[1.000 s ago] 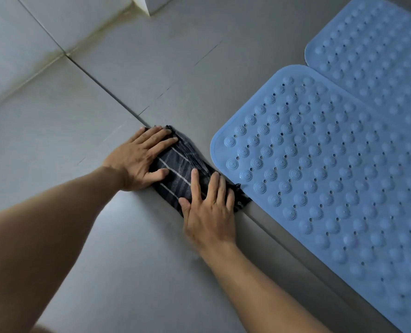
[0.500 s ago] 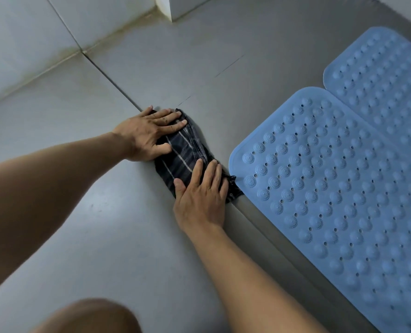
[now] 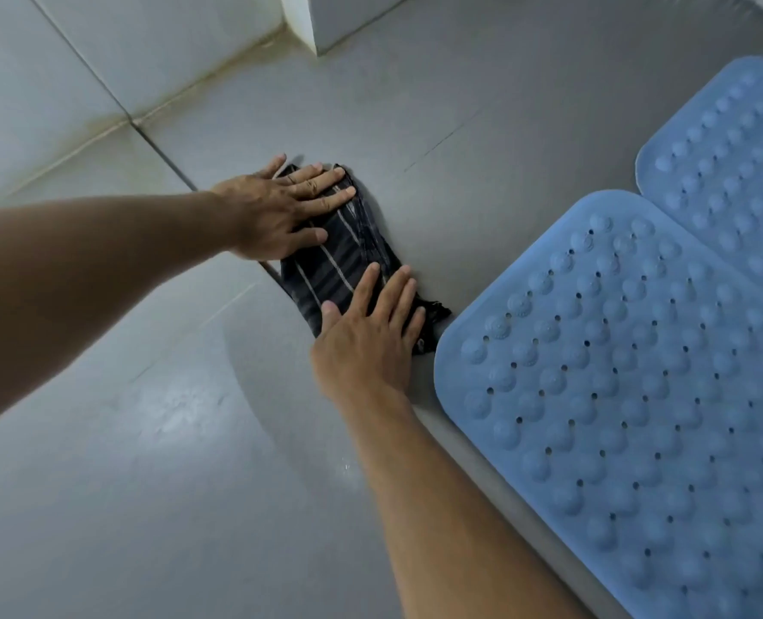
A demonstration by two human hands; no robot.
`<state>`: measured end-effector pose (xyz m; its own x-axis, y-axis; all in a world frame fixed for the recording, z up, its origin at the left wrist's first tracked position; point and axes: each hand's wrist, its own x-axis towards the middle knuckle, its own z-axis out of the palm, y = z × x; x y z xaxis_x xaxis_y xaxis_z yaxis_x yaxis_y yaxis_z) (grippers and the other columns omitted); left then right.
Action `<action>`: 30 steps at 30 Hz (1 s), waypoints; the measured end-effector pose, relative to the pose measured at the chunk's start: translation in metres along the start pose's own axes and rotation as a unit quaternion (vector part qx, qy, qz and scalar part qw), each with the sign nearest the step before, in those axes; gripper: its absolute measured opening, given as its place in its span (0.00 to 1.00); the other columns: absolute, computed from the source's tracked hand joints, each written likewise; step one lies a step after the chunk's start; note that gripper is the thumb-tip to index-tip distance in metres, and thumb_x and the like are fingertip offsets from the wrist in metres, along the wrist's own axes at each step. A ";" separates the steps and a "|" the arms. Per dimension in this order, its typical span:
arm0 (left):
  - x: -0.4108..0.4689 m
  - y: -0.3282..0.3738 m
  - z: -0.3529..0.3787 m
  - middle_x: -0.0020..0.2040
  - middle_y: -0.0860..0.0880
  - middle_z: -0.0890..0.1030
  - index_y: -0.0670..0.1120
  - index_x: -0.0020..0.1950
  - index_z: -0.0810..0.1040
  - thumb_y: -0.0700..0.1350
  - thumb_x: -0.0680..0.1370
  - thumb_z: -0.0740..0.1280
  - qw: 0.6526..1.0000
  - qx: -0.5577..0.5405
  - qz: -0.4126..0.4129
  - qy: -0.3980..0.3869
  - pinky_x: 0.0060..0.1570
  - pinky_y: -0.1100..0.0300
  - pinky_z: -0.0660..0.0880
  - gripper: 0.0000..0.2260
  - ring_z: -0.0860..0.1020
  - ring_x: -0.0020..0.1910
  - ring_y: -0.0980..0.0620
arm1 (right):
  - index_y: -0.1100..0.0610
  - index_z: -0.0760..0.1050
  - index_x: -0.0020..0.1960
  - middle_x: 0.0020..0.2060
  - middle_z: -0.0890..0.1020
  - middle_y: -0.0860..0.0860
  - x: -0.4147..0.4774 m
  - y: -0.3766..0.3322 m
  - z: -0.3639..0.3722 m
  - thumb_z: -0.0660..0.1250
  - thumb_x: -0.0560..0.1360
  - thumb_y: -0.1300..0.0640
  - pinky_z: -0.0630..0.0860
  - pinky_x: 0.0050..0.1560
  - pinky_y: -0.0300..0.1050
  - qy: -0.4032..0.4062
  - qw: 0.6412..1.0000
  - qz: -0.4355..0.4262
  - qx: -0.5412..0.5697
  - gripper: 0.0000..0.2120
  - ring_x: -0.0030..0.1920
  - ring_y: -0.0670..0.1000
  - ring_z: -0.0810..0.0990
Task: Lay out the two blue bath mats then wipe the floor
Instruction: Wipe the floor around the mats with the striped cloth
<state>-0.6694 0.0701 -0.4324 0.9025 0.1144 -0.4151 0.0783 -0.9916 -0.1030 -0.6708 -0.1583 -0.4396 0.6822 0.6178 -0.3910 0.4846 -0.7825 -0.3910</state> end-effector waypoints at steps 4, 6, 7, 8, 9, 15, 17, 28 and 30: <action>0.015 0.004 0.001 0.79 0.52 0.33 0.61 0.77 0.29 0.63 0.81 0.41 0.999 -0.030 -0.013 0.019 0.77 0.43 0.38 0.29 0.34 0.78 0.49 | 0.57 0.30 0.80 0.77 0.30 0.62 0.020 0.005 -0.017 0.49 0.85 0.47 0.35 0.78 0.59 -0.013 0.999 0.030 -0.011 0.35 0.78 0.60 0.30; 0.025 0.007 0.000 0.80 0.52 0.34 0.61 0.77 0.30 0.63 0.81 0.43 0.998 -0.044 -0.025 0.029 0.77 0.43 0.36 0.30 0.34 0.78 0.49 | 0.57 0.31 0.80 0.77 0.29 0.62 0.030 0.007 -0.026 0.50 0.84 0.48 0.36 0.78 0.60 -0.015 0.999 0.038 -0.008 0.35 0.78 0.60 0.30; 0.031 0.007 -0.002 0.80 0.51 0.34 0.61 0.78 0.30 0.63 0.80 0.43 0.998 -0.045 -0.029 0.036 0.76 0.44 0.36 0.30 0.34 0.79 0.49 | 0.57 0.31 0.80 0.77 0.29 0.62 0.036 0.010 -0.031 0.50 0.84 0.49 0.35 0.78 0.60 -0.015 0.999 0.042 -0.005 0.35 0.78 0.59 0.30; 0.037 0.007 -0.004 0.80 0.51 0.34 0.60 0.78 0.31 0.63 0.80 0.42 0.998 -0.044 -0.032 0.039 0.76 0.44 0.35 0.30 0.35 0.79 0.49 | 0.57 0.30 0.80 0.77 0.29 0.62 0.042 0.013 -0.035 0.50 0.84 0.49 0.34 0.77 0.59 -0.015 0.999 0.045 -0.001 0.36 0.78 0.59 0.29; 0.041 0.007 -0.007 0.80 0.51 0.35 0.60 0.78 0.31 0.63 0.80 0.42 0.998 -0.043 -0.033 0.041 0.76 0.44 0.35 0.30 0.35 0.79 0.49 | 0.57 0.30 0.80 0.77 0.29 0.61 0.047 0.017 -0.038 0.50 0.83 0.49 0.33 0.77 0.59 -0.013 0.999 0.047 0.002 0.36 0.78 0.58 0.29; 0.070 0.011 -0.016 0.81 0.50 0.36 0.60 0.79 0.34 0.62 0.81 0.45 0.996 -0.057 -0.034 0.061 0.76 0.43 0.36 0.30 0.36 0.79 0.50 | 0.54 0.31 0.80 0.78 0.30 0.59 0.076 0.043 -0.050 0.42 0.84 0.41 0.31 0.76 0.58 0.010 0.998 0.053 -0.010 0.33 0.78 0.56 0.30; 0.083 0.013 -0.018 0.81 0.50 0.37 0.61 0.79 0.34 0.64 0.80 0.43 0.995 -0.062 -0.039 0.067 0.76 0.40 0.37 0.30 0.37 0.79 0.49 | 0.53 0.31 0.80 0.78 0.31 0.58 0.086 0.051 -0.054 0.41 0.83 0.39 0.31 0.76 0.57 0.015 0.998 0.055 -0.034 0.33 0.79 0.55 0.31; 0.137 0.022 -0.038 0.82 0.51 0.39 0.62 0.79 0.36 0.68 0.75 0.37 0.992 -0.077 -0.064 0.073 0.74 0.33 0.39 0.33 0.38 0.80 0.49 | 0.51 0.33 0.81 0.80 0.35 0.58 0.130 0.092 -0.088 0.41 0.83 0.38 0.35 0.78 0.57 0.040 0.996 0.040 -0.067 0.33 0.80 0.56 0.34; 0.151 0.027 -0.046 0.82 0.52 0.40 0.62 0.79 0.37 0.66 0.78 0.41 0.991 -0.081 -0.075 0.079 0.74 0.33 0.39 0.31 0.39 0.80 0.49 | 0.51 0.33 0.81 0.80 0.36 0.58 0.142 0.103 -0.098 0.40 0.83 0.37 0.35 0.78 0.57 0.036 0.996 0.037 -0.076 0.33 0.80 0.56 0.35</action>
<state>-0.5114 0.0578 -0.4567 0.9293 0.2634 -0.2588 0.2721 -0.9623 -0.0022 -0.4706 -0.1586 -0.4532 0.7541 0.5557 -0.3501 0.5058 -0.8314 -0.2303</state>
